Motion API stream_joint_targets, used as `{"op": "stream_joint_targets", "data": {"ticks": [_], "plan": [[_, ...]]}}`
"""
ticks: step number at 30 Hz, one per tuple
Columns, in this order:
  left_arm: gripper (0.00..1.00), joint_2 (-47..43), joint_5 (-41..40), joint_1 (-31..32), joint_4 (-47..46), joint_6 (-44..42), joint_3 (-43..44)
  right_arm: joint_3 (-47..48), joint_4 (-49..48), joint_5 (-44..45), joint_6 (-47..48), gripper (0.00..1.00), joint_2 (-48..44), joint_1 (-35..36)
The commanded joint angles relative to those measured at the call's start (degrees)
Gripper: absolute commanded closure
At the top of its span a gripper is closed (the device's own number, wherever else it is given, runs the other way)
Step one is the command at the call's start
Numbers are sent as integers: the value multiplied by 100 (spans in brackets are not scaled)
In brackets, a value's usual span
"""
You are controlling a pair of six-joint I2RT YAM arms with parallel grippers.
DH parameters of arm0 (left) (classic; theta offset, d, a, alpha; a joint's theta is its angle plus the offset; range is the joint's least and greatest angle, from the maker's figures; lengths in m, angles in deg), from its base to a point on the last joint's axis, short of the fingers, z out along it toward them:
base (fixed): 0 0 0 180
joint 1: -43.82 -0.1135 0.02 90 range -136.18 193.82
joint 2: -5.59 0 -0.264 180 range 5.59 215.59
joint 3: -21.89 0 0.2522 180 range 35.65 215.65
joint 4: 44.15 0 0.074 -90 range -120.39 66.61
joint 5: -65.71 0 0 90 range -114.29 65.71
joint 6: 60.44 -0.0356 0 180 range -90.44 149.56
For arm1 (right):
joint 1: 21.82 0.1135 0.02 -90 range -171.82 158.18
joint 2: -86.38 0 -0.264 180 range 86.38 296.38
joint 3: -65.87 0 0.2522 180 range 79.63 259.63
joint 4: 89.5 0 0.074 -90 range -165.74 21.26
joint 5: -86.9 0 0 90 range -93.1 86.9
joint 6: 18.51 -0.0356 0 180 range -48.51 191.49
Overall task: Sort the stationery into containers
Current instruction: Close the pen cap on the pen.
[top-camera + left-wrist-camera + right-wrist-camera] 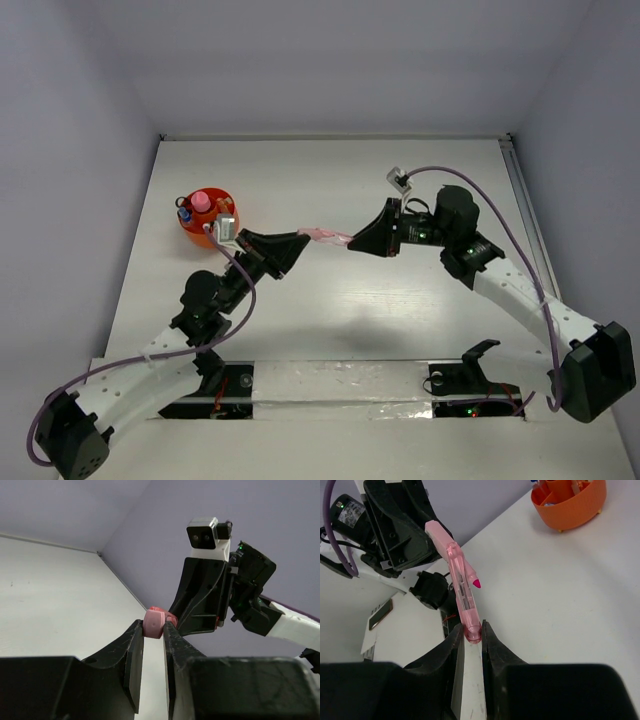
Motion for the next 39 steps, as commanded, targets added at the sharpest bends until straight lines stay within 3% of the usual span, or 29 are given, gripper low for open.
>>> {"op": "stream_joint_targets", "data": {"ticks": [1, 13, 24, 39], "plan": [[100, -197, 94, -1, -1551, 426, 53, -226, -419, 628, -90, 100, -19, -1], [100, 146, 744, -1, -2464, 927, -43, -366, -1043, 347, -292, 100, 165, -1], [100, 260, 1034, -1, -2465, 945, 27, -376, -1228, 285, -293, 100, 218, -1], [100, 418, 1684, -1, -1007, 216, 800, 73, -465, 197, 313, 100, 7, -1]]}}
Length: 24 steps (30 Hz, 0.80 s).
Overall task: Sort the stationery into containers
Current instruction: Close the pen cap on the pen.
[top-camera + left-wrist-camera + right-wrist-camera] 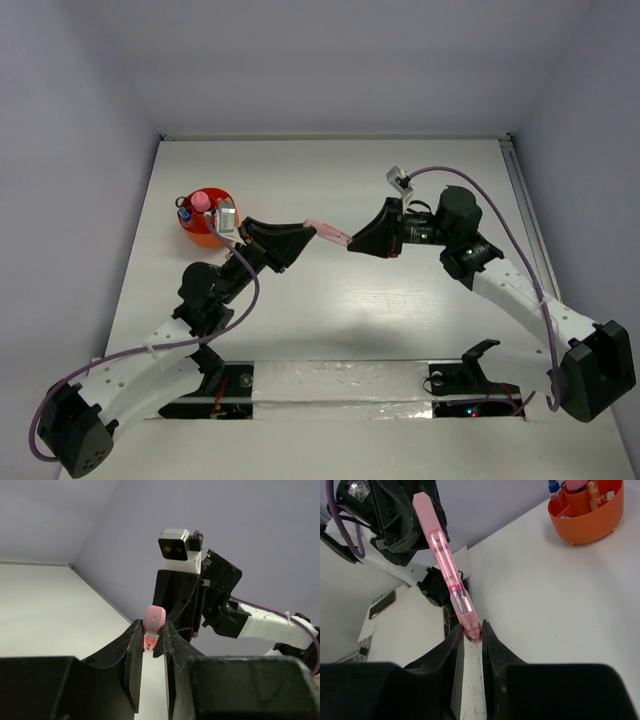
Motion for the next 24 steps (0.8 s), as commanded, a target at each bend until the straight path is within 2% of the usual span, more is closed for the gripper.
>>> {"op": "stream_joint_targets", "data": {"ticks": [1, 5, 10, 21, 24], "plan": [[100, -67, 1064, 126, -4, -73, 533, 291, 502, 752, 421, 100, -91, -39], [100, -146, 1195, 126, 279, -267, 648, 371, 845, 850, 588, 100, -311, -39], [100, -94, 1354, 126, 587, -478, 797, 354, 812, 833, 510, 100, -399, -39], [100, 504, 1539, 293, -344, -65, 561, 397, -15, 692, -97, 100, -4, -39], [100, 557, 1407, 354, -187, -178, 587, 415, -260, 683, -255, 100, 14, -39]]}}
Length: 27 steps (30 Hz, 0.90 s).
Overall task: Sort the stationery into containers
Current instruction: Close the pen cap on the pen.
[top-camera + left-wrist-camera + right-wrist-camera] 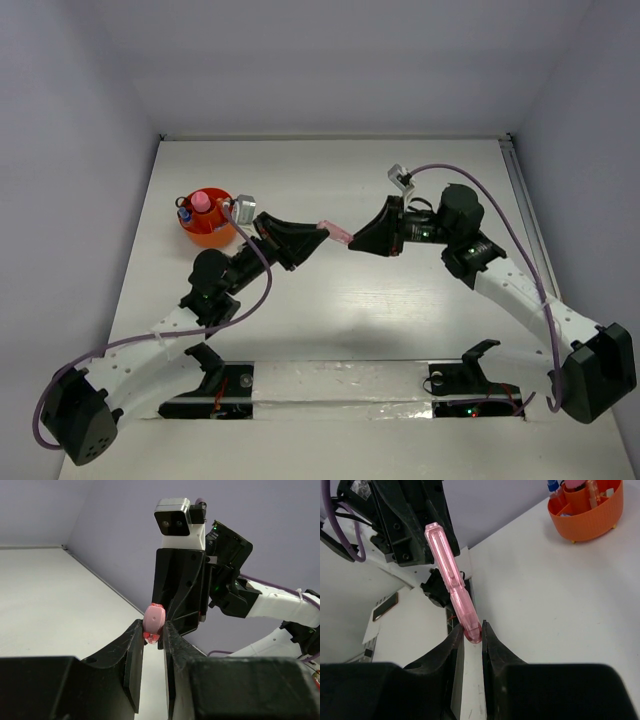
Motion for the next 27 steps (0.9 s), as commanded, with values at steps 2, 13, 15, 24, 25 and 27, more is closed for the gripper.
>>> {"op": "stream_joint_targets", "data": {"ticks": [2, 13, 15, 24, 25, 27], "plan": [[100, -7, 662, 304, -359, 131, 156, 281, -688, 694, -260, 100, 57, 18], [100, 248, 354, 822, -403, 123, -37, 554, -986, 712, -383, 100, 277, 19], [100, 231, 170, 875, -332, 70, -63, 764, -1091, 685, -418, 100, 382, 19], [100, 380, -15, 1112, -393, 122, -283, 1722, -1093, 519, -506, 100, 663, 19], [100, 406, -24, 1113, -376, 131, -309, 1984, -1005, 501, -436, 100, 690, 19], [100, 406, -77, 1113, -385, 149, -345, 2293, -612, 562, -305, 100, 742, 19]]}}
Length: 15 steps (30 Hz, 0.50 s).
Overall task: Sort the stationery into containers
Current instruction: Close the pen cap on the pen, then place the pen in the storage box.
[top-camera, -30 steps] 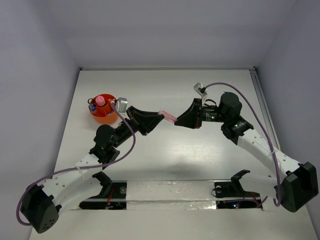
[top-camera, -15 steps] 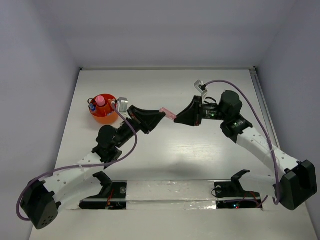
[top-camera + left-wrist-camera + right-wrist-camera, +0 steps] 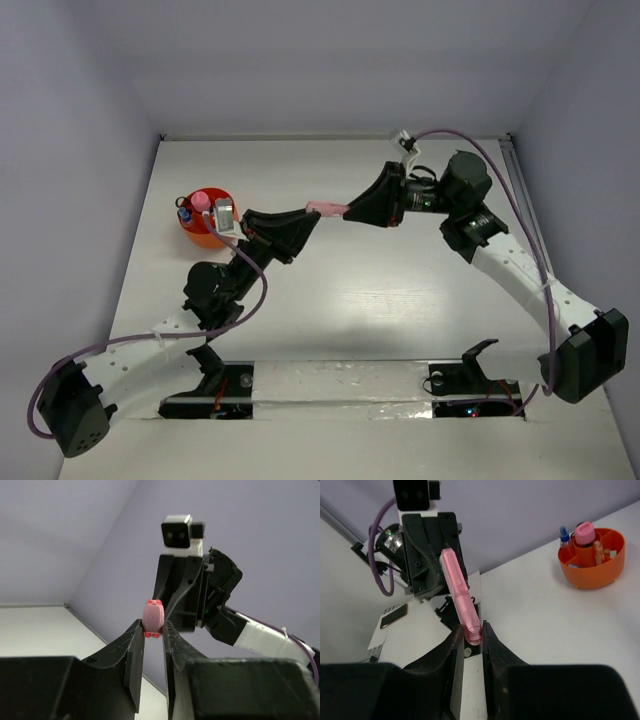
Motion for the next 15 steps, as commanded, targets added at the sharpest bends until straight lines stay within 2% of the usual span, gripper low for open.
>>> {"op": "stream_joint_targets", "data": {"ticks": [1, 3, 6, 9, 15], "plan": [[100, 253, 1447, 496, 745, 260, -320, 1050, -275, 971, 192, 100, 187, 60], [100, 297, 1429, 549, 745, 269, -330, 1568, 23, 927, 210, 100, 328, 60], [100, 420, 1411, 602, 640, 321, -365, 1999, -79, 664, -88, 100, 671, 60], [100, 403, 1359, 602, 570, 348, -382, 1992, -230, 558, -317, 100, 865, 60], [100, -10, 1165, 654, 885, 129, -365, 1623, 111, 751, -28, 100, 742, 60]]}}
